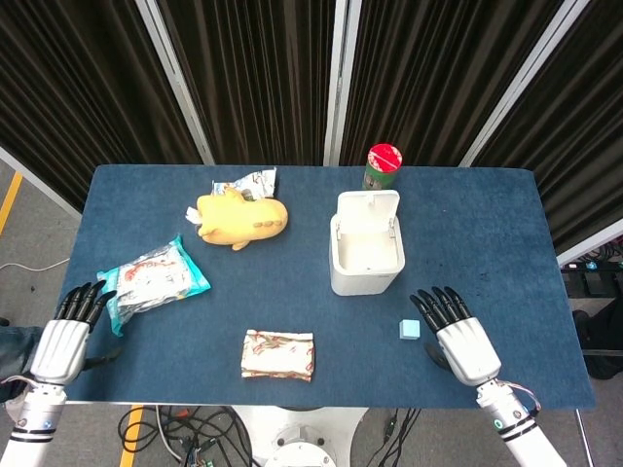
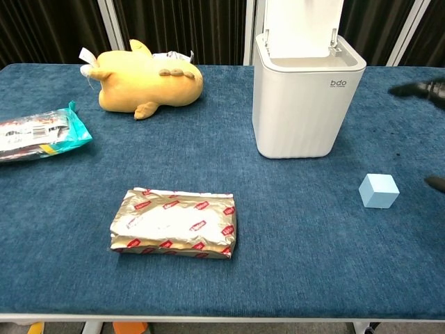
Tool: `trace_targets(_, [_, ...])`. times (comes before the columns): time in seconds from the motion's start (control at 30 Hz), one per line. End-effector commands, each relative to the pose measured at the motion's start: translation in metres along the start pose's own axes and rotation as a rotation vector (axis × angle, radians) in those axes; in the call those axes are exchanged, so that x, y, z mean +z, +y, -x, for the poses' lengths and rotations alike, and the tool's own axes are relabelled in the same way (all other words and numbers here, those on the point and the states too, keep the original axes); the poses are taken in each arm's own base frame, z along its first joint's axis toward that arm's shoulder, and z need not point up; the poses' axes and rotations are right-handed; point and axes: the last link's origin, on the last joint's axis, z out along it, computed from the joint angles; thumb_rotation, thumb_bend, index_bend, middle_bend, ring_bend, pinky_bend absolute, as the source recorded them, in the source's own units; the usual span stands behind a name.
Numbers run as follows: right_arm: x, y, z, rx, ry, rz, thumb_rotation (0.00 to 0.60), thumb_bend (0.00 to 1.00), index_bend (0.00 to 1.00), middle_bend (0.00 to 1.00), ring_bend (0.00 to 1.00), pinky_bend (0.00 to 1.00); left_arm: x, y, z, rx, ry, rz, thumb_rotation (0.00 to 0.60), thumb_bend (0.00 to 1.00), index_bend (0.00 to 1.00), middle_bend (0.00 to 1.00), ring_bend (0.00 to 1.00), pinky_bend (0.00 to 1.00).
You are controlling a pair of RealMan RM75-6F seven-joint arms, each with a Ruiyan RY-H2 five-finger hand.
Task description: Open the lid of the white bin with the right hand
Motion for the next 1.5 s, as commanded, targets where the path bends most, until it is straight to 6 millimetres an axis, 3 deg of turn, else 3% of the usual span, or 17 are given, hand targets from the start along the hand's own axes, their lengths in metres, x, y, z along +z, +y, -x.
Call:
trace_targets(0.03, [0.003, 0.003, 0.013, 0.021, -0.082, 0.013, 0.6, 0.26, 0.0, 0.18, 0.15, 0.22, -0.001, -0.002, 0.0, -0.001, -0.001, -0.004, 0.6, 0.04, 0.13, 0.05, 0.0, 0.09])
trace_targets(0.4, [0.032, 0.002, 0.037, 0.008, -0.192, 0.024, 0.6, 0.27, 0.0, 0.2, 0.17, 0.28, -0.003, -0.008, 0.003, -0.016, -0.001, -0.024, 0.6, 0.04, 0.13, 0.05, 0.0, 0.09])
trace_targets(0.5, [0.036, 0.0, 0.039, 0.005, -0.204, 0.022, 0.6, 0.27, 0.01, 0.24, 0.23, 0.36, -0.003, -0.008, 0.002, -0.016, 0.001, -0.025, 0.6, 0.04, 0.13, 0.05, 0.0, 0.09])
trace_targets(0.57, [0.037, -0.001, 0.04, -0.002, -0.203, 0.02, 0.6, 0.27, 0.07, 0.28, 0.28, 0.44, -0.003, -0.009, 0.003, -0.016, 0.0, -0.025, 0.6, 0.04, 0.13, 0.05, 0.0, 0.09])
trace_targets(0.73, [0.037, -0.004, 0.042, -0.011, -0.193, 0.012, 0.6, 0.29, 0.33, 0.44, 0.46, 0.64, -0.003, -0.008, 0.003, -0.016, -0.002, -0.024, 0.6, 0.04, 0.13, 0.05, 0.0, 0.09])
trace_targets(0.93, [0.036, -0.003, 0.036, 0.002, -0.151, 0.021, 0.6, 0.33, 0.5, 0.57, 0.58, 0.73, -0.003, -0.009, 0.003, -0.017, -0.001, -0.029, 0.6, 0.04, 0.13, 0.05, 0.0, 0.09])
trace_targets(1.1, [0.035, -0.005, 0.005, 0.045, -0.02, -0.002, 0.6, 0.34, 0.53, 0.58, 0.59, 0.74, -0.002, -0.007, 0.003, -0.016, 0.001, -0.028, 0.6, 0.04, 0.13, 0.05, 0.0, 0.09])
trace_targets(1.27, [0.038, -0.014, -0.055, 0.065, 0.21, -0.074, 0.6, 0.33, 0.53, 0.58, 0.6, 0.74, 0.0, -0.005, 0.002, -0.015, 0.001, -0.02, 0.6, 0.04, 0.13, 0.05, 0.0, 0.09])
trace_targets(1.4, [0.062, -0.02, -0.092, 0.03, 0.36, -0.097, 0.6, 0.31, 0.53, 0.58, 0.59, 0.73, 0.0, -0.004, 0.002, -0.013, 0.003, -0.016, 0.6, 0.04, 0.13, 0.05, 0.0, 0.09])
trace_targets(1.5, [0.09, -0.024, -0.105, 0.03, 0.4, -0.081, 0.6, 0.29, 0.52, 0.58, 0.59, 0.73, 0.0, -0.004, 0.001, -0.017, 0.01, -0.016, 0.6, 0.04, 0.13, 0.05, 0.0, 0.09])
